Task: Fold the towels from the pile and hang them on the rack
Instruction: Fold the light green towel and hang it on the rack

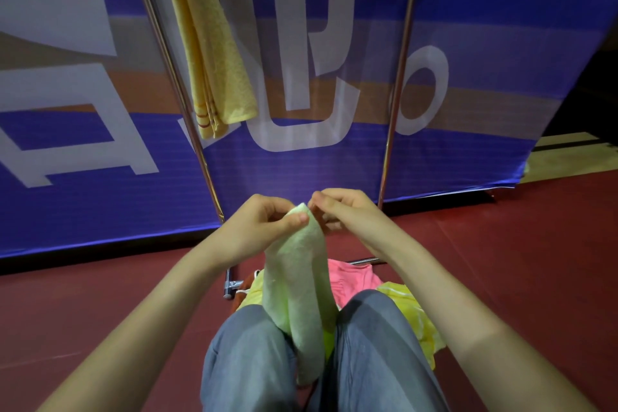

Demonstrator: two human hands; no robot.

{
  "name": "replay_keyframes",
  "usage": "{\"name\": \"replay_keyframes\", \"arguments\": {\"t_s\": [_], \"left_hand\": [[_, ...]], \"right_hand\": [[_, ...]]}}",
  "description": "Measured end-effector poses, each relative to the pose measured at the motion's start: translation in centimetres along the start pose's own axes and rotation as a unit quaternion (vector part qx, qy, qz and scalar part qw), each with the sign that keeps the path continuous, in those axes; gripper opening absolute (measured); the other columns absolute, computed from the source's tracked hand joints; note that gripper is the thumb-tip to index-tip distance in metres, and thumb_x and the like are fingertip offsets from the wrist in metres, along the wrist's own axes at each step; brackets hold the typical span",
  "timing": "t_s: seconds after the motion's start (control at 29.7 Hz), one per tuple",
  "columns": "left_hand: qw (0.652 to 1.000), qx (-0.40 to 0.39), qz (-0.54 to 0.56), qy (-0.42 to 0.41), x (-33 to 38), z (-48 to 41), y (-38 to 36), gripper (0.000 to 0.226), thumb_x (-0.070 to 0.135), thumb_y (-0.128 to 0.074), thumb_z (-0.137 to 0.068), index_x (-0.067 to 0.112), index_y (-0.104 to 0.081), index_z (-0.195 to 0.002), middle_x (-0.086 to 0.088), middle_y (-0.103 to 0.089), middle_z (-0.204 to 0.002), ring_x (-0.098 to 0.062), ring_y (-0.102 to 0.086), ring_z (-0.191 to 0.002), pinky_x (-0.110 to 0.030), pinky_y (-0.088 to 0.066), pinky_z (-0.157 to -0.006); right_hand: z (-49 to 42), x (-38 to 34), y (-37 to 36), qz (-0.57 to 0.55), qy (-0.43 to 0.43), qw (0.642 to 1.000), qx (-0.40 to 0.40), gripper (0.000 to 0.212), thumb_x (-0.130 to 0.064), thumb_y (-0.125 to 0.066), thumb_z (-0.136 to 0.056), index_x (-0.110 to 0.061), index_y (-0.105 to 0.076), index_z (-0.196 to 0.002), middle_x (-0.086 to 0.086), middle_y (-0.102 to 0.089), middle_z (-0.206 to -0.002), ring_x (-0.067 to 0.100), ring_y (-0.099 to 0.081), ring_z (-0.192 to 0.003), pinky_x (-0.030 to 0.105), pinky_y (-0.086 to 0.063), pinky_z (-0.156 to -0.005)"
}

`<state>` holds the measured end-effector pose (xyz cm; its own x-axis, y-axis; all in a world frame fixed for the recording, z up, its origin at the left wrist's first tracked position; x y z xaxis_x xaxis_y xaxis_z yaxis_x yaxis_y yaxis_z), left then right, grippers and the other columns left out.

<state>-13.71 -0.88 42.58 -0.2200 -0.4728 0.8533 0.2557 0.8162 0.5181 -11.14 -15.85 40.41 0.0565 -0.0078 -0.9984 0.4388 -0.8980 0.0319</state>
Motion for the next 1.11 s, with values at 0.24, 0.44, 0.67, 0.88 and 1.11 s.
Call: {"name": "replay_keyframes", "arguments": {"t_s": [0.24,0.44,0.67,0.88,1.11], "left_hand": [[1.0,-0.014,-0.004,-0.009,-0.7,0.0,-0.5,0.026,0.026,-0.059,-0.085,0.002,-0.07,-0.088,-0.02,-0.069,-0.08,-0.013,-0.056,-0.07,-0.025,-0.044,-0.066],[0.993,-0.09,0.011,0.069,-3.2,0.8,-0.6,0.018,0.022,-0.057,-0.087,0.007,-0.066,-0.091,0.004,-0.067,-0.08,-0.004,-0.061,-0.076,-0.021,-0.049,-0.072],[0.998,-0.028,0.022,0.05,-3.9,1.3,0.6,0.034,0.018,-0.051,-0.091,0.013,-0.054,-0.057,0.012,-0.049,-0.052,0.001,-0.044,-0.052,-0.011,-0.037,-0.055],[0.997,-0.037,-0.01,0.065,-4.9,1.2,1.5,0.047,0.043,-0.05,-0.084,-0.001,-0.052,-0.066,-0.007,-0.04,-0.066,-0.018,-0.037,-0.064,-0.03,-0.032,-0.061],[0.99,-0.115,-0.036,0.077,-6.1,1.6,1.9,0.033,0.042,-0.06,-0.08,0.022,-0.051,-0.054,0.014,-0.042,-0.046,0.0,-0.038,-0.046,-0.013,-0.032,-0.05]], "right_hand": [[-0.1,-0.8,-0.4,0.073,0.035,0.996,-0.022,0.023,-0.009,-0.057,-0.086,-0.02,-0.062,-0.067,-0.017,-0.06,-0.046,-0.006,-0.052,-0.047,0.006,-0.039,-0.05],[-0.2,-1.5,0.4,-0.006,0.073,0.994,0.081,0.023,-0.009,-0.052,-0.088,-0.018,-0.061,-0.068,-0.012,-0.062,-0.051,-0.004,-0.056,-0.053,0.01,-0.048,-0.058],[-0.8,-0.4,2.8,0.117,-0.007,0.981,0.157,0.029,-0.024,-0.04,-0.095,-0.017,-0.045,-0.068,0.0,-0.045,-0.069,0.014,-0.044,-0.069,0.029,-0.038,-0.07],[0.3,0.7,4.3,0.166,-0.032,0.974,0.149,0.021,-0.021,-0.044,-0.094,-0.018,-0.048,-0.074,-0.005,-0.041,-0.067,0.007,-0.037,-0.063,0.017,-0.032,-0.058],[1.2,0.7,5.3,0.257,-0.069,0.961,-0.081,0.006,-0.023,-0.067,-0.079,-0.025,-0.07,-0.084,0.037,-0.057,-0.079,0.014,-0.05,-0.071,0.028,-0.038,-0.071]]}}
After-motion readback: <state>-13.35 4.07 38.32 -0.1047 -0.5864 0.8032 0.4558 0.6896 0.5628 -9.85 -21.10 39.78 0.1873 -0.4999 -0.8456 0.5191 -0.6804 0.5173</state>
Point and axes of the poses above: each hand's wrist, its own z-axis away from the middle knuckle, its own y-axis out of the back of the hand, x = y × z, the point moved 2 cm from there along -z, towards the middle knuckle
